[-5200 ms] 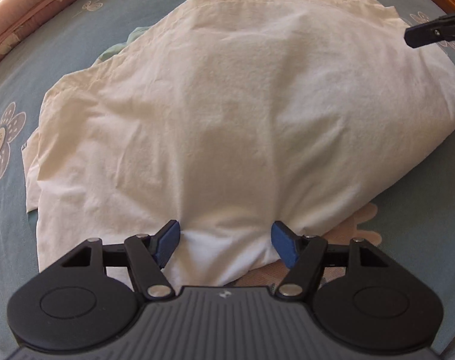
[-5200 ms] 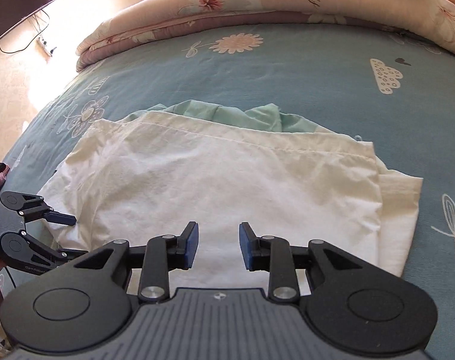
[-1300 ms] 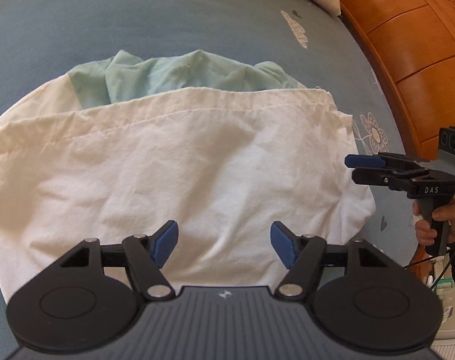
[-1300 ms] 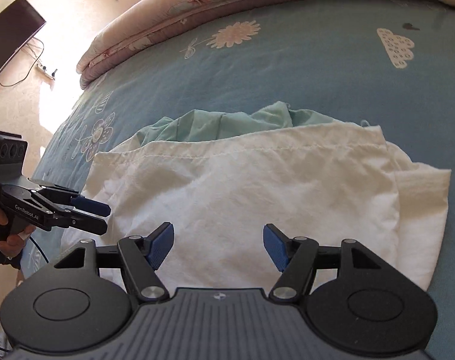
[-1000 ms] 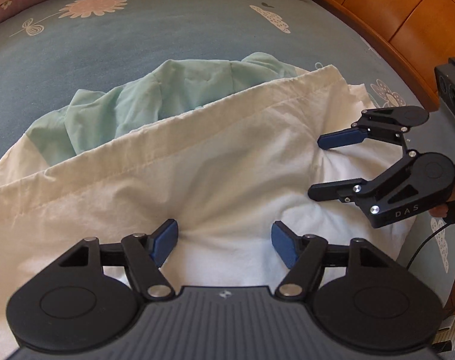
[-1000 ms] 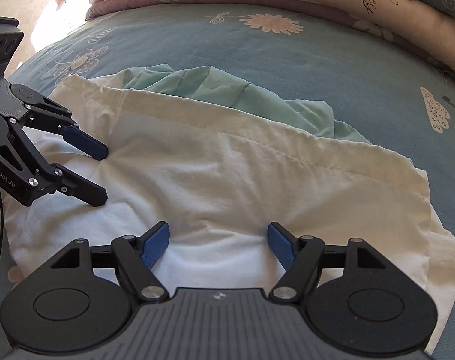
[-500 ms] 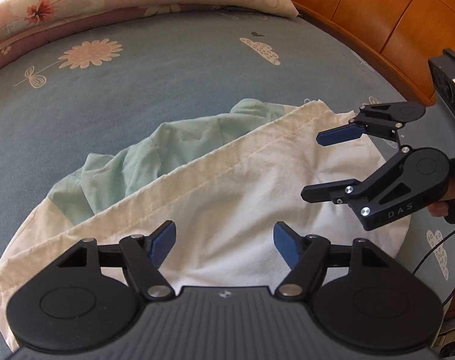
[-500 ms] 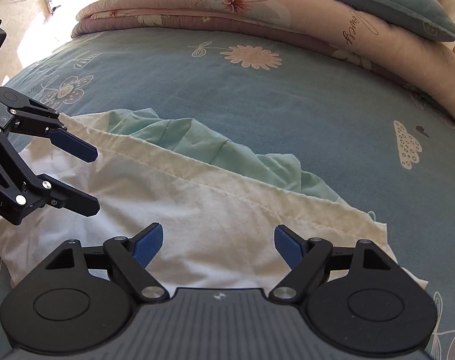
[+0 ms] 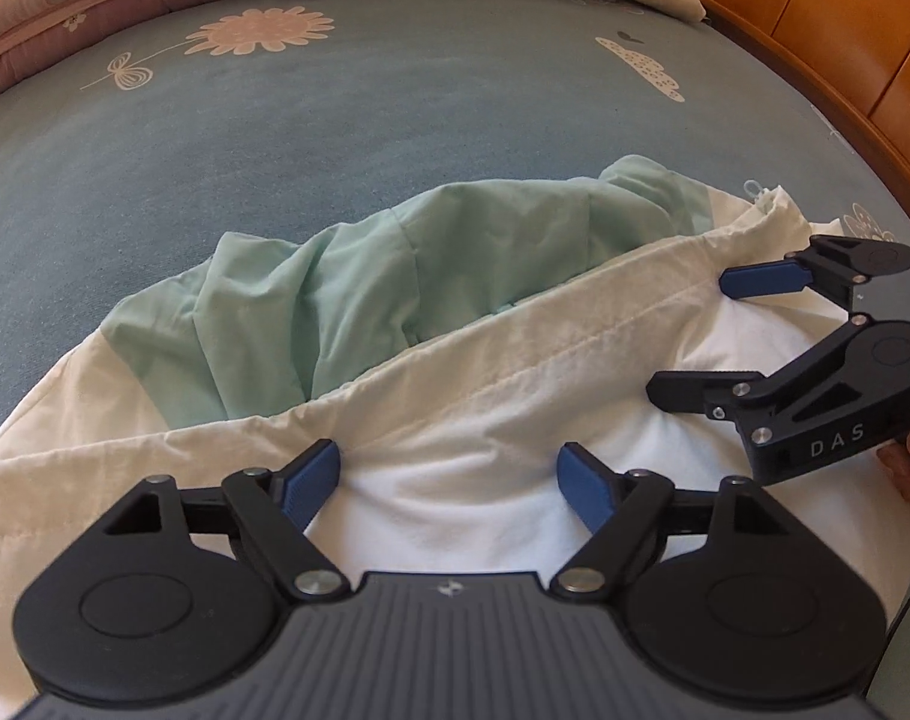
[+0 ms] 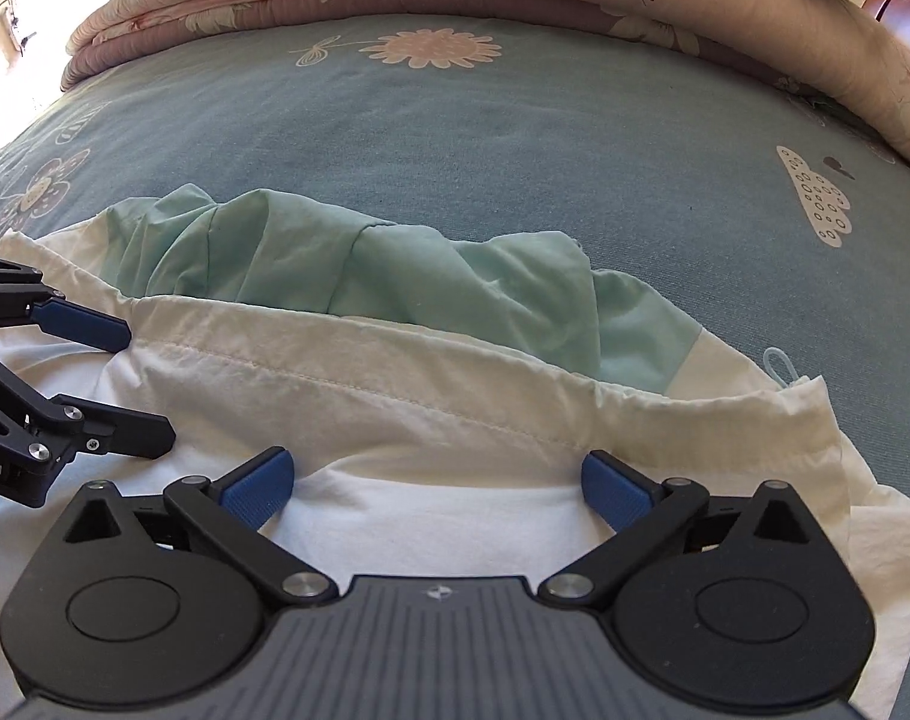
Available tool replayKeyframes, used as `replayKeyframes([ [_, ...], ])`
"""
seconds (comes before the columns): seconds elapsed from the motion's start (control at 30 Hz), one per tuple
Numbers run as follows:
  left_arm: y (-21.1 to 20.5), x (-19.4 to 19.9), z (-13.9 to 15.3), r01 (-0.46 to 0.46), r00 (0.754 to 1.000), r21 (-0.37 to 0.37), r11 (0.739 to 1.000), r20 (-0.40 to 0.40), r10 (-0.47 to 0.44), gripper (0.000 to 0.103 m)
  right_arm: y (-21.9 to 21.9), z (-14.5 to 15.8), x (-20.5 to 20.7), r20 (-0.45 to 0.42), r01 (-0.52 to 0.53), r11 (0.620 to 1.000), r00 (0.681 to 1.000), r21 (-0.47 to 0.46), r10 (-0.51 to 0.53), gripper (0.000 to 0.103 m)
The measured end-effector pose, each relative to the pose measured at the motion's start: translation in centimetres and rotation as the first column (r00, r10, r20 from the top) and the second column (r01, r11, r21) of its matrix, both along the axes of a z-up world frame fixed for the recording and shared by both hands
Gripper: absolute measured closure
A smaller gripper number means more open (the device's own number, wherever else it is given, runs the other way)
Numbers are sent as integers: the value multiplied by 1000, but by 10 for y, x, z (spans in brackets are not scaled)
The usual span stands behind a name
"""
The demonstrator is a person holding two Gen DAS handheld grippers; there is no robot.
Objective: Fold clothes
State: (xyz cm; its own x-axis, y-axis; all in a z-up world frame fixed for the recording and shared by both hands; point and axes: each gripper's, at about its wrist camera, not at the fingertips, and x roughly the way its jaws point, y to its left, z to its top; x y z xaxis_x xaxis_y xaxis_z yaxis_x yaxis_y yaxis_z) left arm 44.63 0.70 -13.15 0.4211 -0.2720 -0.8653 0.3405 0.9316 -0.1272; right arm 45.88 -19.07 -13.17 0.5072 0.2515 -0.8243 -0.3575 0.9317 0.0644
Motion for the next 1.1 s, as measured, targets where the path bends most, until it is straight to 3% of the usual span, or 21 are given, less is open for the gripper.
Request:
replayKeyframes([
  [0.1, -4, -2, -1, -3, 1000, 4, 1000, 5, 3, 16, 1, 2, 1, -4, 1, 1000, 1000, -4, -1, 0],
  [0.2, -5, -7, 6, -27, 999, 6, 1000, 28, 26, 17, 1, 10, -3, 1, 15, 1000, 1000, -8, -15, 1],
  [0.27, -2, -18, 18, -48, 998, 14, 999, 52, 47, 23, -2, 25, -15, 22, 29, 999, 999, -13, -29, 4],
  [0.43, 5, -69, 49, -58, 992, 30, 998, 114, 55, 23, -12, 57, -71, 89, 3, 1000, 996, -9, -2, 5],
  [0.57, -3, -105, 45, -37, 993, 63, 997, 114, 29, 22, -5, 56, -117, 76, -34, 999, 997, -5, 35, 5],
  [0.63, -6, -112, 31, -38, 995, 84, 996, 96, 30, 22, 2, 37, -128, 38, -45, 999, 998, -27, 46, 5],
  [0.77, -2, -108, 7, -67, 996, 77, 995, 58, 63, 14, -1, 5, -131, -4, -7, 1000, 1000, -22, 7, 0],
  [0.93, 3, -102, 2, -80, 997, 75, 994, 29, 78, 5, -1, 7, -127, -25, -19, 999, 1000, -29, 19, 0],
  [1.07, 1, -103, 27, -101, 994, 65, 993, 42, 98, 26, -2, 28, -124, -8, -24, 1000, 1000, -7, 24, 5],
  [1.1, 1, -103, 35, -110, 993, 66, 992, 61, 106, 26, -3, 36, -124, 21, -31, 1000, 999, 4, 31, 6],
])
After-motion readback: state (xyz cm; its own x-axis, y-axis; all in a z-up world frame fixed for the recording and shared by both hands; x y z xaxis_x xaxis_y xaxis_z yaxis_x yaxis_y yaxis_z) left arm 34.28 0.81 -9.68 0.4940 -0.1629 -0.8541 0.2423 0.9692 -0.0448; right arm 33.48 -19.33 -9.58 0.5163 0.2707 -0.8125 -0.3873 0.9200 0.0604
